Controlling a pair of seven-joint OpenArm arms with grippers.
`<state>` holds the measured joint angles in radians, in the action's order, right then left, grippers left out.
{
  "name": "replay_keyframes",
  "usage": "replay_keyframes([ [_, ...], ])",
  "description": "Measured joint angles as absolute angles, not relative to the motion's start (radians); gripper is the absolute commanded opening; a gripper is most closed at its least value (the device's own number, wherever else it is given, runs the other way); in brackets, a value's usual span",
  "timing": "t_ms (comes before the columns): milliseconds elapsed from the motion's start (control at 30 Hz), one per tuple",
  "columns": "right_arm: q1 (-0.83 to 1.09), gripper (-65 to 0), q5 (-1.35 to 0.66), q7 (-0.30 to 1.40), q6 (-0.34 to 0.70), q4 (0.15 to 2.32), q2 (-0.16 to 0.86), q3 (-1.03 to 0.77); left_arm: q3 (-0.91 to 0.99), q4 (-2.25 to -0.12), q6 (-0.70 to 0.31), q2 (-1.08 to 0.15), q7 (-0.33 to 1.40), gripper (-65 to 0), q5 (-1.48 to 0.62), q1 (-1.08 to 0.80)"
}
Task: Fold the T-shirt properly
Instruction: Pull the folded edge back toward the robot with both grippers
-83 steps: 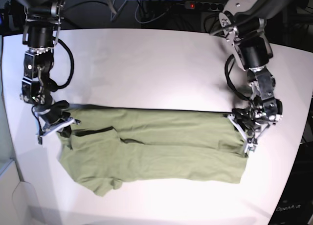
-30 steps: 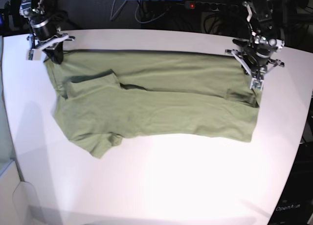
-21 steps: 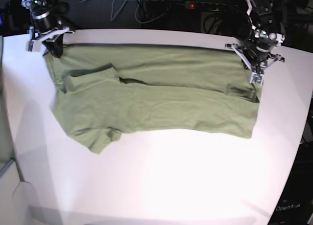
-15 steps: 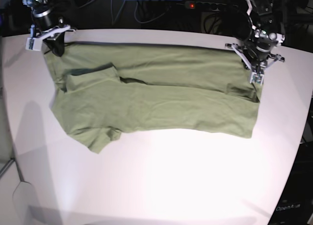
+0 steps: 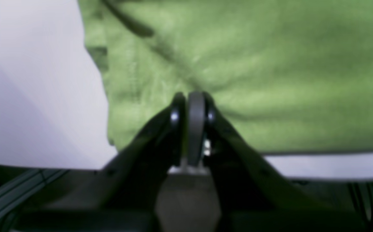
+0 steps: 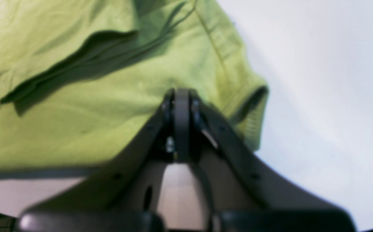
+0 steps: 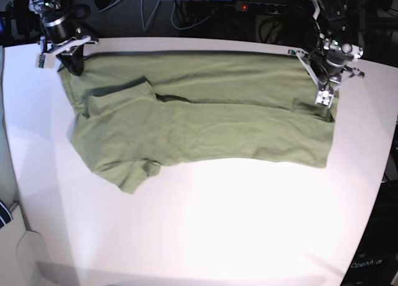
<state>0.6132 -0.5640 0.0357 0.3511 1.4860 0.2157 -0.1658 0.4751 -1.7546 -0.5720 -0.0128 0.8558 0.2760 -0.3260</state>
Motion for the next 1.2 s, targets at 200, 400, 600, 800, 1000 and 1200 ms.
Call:
replay_keyframes([
  [200, 0.613, -63.8, -0.564, 0.035, 0.352, 1.486, 0.216, -0.165, 0.475, -1.74, -0.572, -0.017, 0.857, -62.2, 0.284, -0.299],
  [400, 0.627, -63.7, -0.538, 0.107, 0.352, 1.547, 0.21, -0.186, 0.475, -1.741, -0.572, -0.014, 0.857, -62.2, 0.284, -0.296],
  [600, 0.665, -64.1, -0.525, 0.132, 0.351, 1.637, 0.207, -0.236, 0.475, -1.742, -0.572, -0.013, 0.857, -62.2, 0.284, -0.296],
  [800, 0.661, -63.8, -0.529, 0.138, 0.351, 1.689, 0.211, -0.247, 0.475, -1.759, -0.572, -0.01, 0.872, -62.2, 0.284, -0.298],
  [1000, 0.663, -63.5, -0.526, 0.143, 0.351, 1.704, 0.21, -0.242, 0.475, -1.872, -0.572, 0.004, 0.876, -61.9, 0.287, -0.299],
  [1200, 0.682, -63.5, -0.525, 0.144, 0.351, 1.707, 0.21, -0.242, 0.475, -1.946, -0.576, 0.016, 0.88, -61.8, 0.284, -0.301],
])
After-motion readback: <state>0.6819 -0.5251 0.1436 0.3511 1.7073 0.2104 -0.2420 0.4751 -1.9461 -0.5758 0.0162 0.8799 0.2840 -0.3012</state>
